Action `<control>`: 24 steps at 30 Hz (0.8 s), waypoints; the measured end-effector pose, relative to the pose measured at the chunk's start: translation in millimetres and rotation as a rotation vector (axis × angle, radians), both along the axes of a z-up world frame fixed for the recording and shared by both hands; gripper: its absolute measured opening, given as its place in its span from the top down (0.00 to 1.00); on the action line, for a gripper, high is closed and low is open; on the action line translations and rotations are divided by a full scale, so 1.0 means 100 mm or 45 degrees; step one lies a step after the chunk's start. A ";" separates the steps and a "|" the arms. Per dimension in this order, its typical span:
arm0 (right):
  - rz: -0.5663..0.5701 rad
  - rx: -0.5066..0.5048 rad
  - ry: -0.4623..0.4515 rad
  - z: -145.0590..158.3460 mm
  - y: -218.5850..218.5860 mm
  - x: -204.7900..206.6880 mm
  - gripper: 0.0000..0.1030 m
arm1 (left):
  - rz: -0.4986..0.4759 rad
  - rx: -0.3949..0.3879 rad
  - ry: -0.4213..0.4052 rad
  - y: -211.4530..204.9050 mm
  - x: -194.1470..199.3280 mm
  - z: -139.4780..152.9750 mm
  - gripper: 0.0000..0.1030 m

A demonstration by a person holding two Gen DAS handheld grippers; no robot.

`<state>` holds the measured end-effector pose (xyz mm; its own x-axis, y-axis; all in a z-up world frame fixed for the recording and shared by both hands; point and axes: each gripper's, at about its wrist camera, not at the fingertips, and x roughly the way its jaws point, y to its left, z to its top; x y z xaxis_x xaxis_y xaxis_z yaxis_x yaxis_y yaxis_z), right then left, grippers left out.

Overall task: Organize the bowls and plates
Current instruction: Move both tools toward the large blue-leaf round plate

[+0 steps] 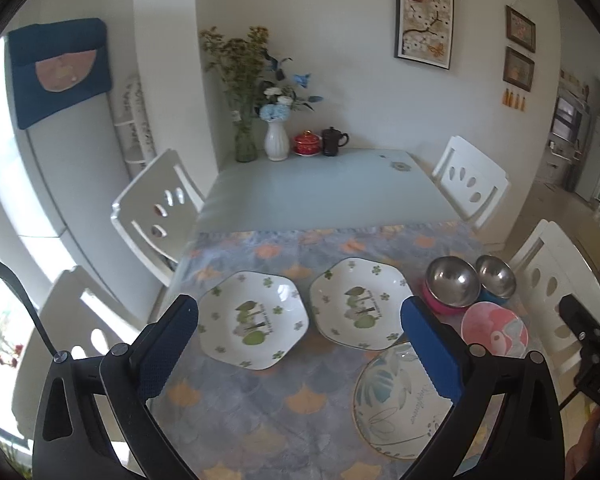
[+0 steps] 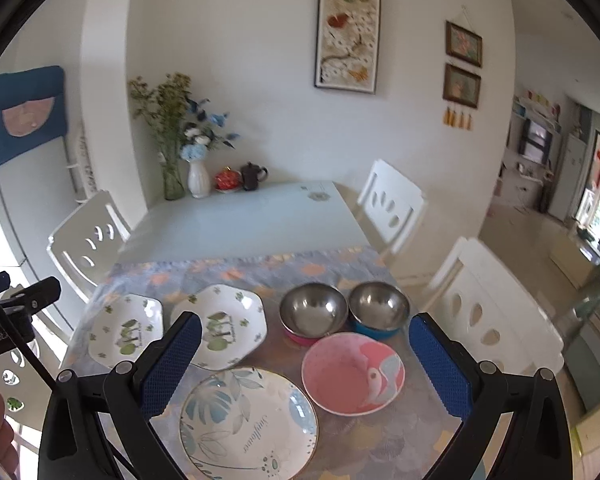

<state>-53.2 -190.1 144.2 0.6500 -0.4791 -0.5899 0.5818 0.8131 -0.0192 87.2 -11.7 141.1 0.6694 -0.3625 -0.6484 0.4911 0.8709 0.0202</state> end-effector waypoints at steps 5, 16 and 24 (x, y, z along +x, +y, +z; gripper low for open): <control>-0.021 0.018 0.146 -0.22 0.05 0.18 0.00 | -0.041 -0.022 0.100 -0.06 0.08 -0.19 0.02; -0.012 0.158 0.421 -0.89 0.07 0.33 0.00 | -0.040 0.063 0.244 -0.13 -0.03 -0.77 0.02; 0.063 0.193 0.428 -0.98 -0.01 0.33 0.00 | 0.034 0.114 0.239 -0.19 -0.15 -0.81 0.02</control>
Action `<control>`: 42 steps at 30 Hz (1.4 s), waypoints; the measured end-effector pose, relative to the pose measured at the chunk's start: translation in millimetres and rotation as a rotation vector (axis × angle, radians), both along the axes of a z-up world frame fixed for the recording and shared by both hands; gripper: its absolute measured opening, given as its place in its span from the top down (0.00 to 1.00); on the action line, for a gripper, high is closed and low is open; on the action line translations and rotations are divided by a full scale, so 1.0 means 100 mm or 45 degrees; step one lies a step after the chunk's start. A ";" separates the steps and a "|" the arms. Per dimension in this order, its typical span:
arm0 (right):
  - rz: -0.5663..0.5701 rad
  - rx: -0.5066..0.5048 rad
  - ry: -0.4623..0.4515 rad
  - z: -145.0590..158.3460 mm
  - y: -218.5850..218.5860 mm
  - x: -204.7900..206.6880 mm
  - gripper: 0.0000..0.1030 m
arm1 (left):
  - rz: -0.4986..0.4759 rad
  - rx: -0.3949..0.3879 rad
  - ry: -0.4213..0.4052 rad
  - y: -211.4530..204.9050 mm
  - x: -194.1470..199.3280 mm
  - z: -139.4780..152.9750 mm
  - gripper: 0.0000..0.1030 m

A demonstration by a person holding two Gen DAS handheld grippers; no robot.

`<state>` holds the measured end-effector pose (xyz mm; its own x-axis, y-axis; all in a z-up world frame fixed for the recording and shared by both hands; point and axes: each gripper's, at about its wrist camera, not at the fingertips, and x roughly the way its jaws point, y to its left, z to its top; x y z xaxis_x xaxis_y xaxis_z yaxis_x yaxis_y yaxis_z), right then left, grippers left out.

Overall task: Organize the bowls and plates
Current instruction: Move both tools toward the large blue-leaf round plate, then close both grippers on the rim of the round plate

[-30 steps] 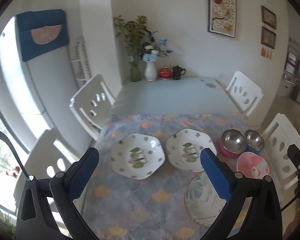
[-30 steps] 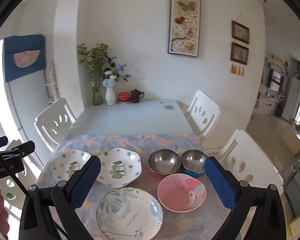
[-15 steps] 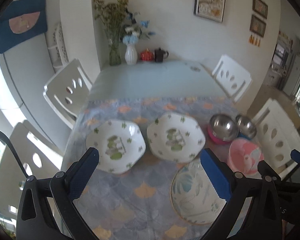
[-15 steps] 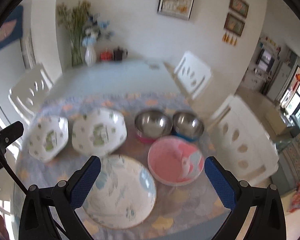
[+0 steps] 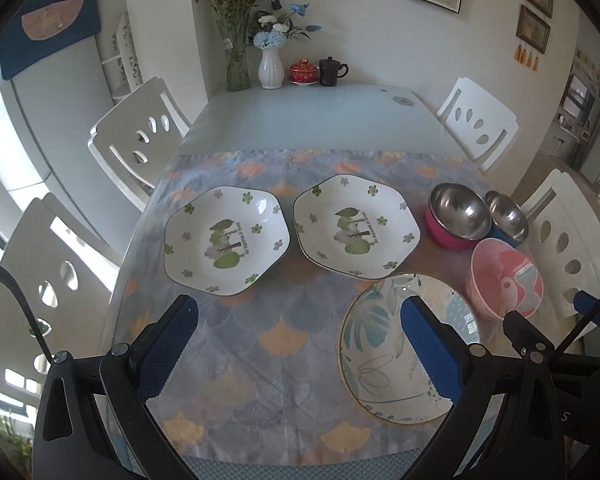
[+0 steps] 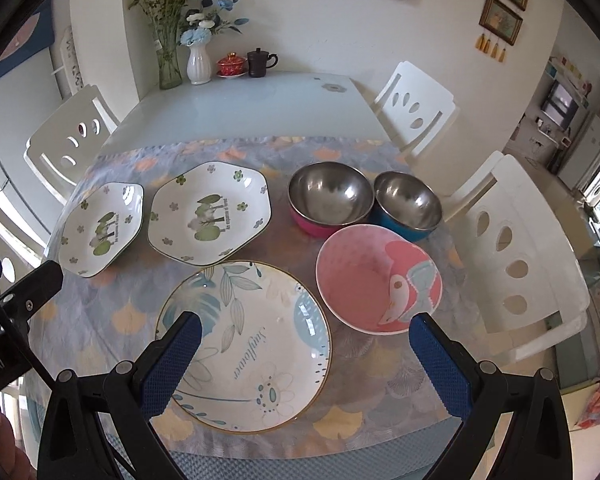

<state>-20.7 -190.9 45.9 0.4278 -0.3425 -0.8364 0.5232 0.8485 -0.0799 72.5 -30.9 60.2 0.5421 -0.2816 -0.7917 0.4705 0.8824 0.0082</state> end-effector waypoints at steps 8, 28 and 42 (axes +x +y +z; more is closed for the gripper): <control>0.015 0.055 0.054 -0.25 -0.15 -0.07 0.02 | -0.012 0.023 0.069 -0.18 -0.14 -0.23 0.02; -0.004 0.347 0.092 -1.29 -0.47 -0.27 0.35 | -0.021 0.018 0.380 -0.30 0.01 -1.25 0.30; -0.019 0.440 0.093 -1.59 -0.58 -0.12 0.69 | -0.044 -0.047 0.514 -0.38 0.09 -1.62 0.80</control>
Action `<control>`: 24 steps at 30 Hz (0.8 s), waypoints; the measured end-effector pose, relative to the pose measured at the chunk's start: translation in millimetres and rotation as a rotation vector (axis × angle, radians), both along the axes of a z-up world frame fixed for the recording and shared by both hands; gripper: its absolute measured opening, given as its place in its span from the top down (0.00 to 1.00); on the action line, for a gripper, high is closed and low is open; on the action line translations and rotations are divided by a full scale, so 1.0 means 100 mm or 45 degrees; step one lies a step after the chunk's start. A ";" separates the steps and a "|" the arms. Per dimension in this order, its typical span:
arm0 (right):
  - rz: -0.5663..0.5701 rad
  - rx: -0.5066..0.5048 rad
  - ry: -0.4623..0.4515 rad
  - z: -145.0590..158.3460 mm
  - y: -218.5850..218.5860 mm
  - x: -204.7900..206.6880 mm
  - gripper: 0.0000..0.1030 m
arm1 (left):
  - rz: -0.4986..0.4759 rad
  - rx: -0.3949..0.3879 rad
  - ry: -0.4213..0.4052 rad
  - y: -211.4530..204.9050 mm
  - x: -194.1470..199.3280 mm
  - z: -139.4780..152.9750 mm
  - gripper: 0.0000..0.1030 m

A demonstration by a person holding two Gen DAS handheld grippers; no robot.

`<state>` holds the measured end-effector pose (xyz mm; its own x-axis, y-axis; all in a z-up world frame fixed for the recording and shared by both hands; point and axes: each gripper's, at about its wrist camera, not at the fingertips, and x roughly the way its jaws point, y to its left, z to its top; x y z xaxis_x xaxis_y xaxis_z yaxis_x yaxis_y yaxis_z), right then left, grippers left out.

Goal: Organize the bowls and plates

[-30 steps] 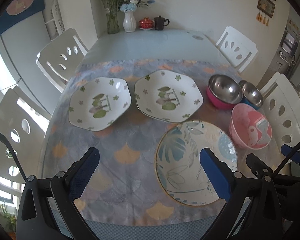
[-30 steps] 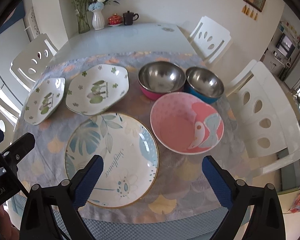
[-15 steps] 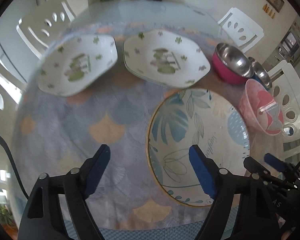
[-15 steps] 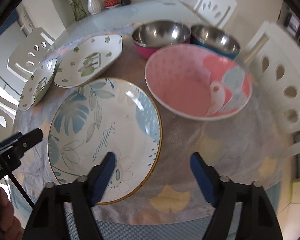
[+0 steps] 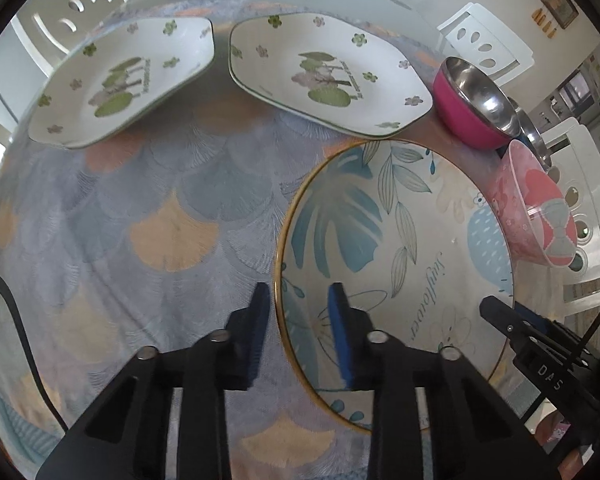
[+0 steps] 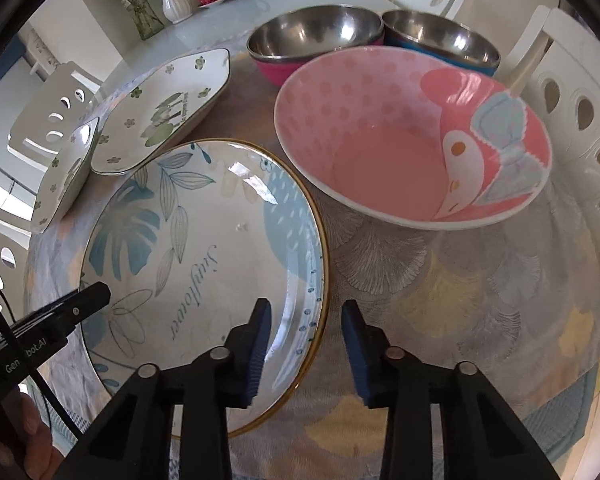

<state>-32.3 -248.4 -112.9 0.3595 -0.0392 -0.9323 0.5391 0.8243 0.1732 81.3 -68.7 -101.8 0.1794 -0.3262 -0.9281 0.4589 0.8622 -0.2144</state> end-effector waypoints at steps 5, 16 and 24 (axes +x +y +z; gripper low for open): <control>0.027 0.021 -0.020 -0.06 0.00 0.03 0.74 | 0.002 -0.048 0.039 0.02 0.03 -0.08 0.81; 0.100 0.047 -0.063 -0.10 -0.04 0.08 0.74 | -0.084 -0.100 0.043 0.03 0.07 -0.08 0.81; 0.235 -0.018 -0.079 0.00 0.06 0.09 0.73 | -0.133 -0.129 -0.015 0.16 0.00 0.05 0.81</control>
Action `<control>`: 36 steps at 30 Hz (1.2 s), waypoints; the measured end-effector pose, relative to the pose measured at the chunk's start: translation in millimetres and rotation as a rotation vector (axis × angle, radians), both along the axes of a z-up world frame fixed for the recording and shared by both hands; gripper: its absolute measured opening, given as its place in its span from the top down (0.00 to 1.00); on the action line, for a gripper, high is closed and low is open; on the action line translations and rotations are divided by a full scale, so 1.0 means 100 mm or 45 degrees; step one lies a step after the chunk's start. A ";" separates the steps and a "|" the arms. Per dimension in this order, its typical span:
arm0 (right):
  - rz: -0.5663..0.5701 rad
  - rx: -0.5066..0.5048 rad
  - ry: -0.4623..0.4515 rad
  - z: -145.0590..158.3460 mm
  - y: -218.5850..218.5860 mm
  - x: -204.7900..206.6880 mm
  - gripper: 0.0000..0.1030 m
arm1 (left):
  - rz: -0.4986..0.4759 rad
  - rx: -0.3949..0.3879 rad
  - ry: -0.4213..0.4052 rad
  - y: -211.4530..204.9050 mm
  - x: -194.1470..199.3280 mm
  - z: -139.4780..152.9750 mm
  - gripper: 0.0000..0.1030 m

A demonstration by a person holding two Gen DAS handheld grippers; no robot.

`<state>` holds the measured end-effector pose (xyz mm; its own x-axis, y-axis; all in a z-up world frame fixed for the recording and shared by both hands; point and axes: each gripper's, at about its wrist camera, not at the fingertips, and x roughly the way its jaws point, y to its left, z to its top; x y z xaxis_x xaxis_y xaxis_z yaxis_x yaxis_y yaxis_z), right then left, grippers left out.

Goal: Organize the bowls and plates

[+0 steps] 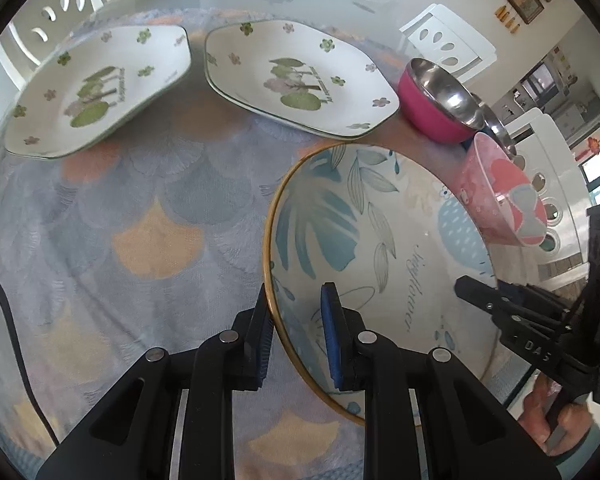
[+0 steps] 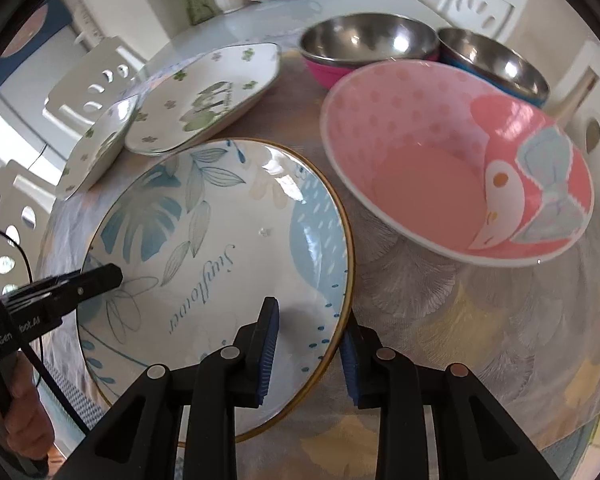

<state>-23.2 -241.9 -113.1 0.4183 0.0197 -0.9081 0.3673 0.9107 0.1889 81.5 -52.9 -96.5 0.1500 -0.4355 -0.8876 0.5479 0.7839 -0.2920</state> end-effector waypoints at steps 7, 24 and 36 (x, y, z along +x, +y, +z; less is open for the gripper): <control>0.118 0.002 -0.015 0.11 0.28 0.01 0.73 | 0.048 -0.001 -0.043 0.29 -0.02 0.12 0.81; 0.408 0.030 -0.169 0.47 1.58 0.58 0.72 | 0.360 0.054 -0.271 1.69 0.15 0.69 0.81; 0.456 0.029 -0.066 0.03 2.25 0.86 0.72 | 0.450 0.106 -0.204 2.19 0.34 0.20 0.81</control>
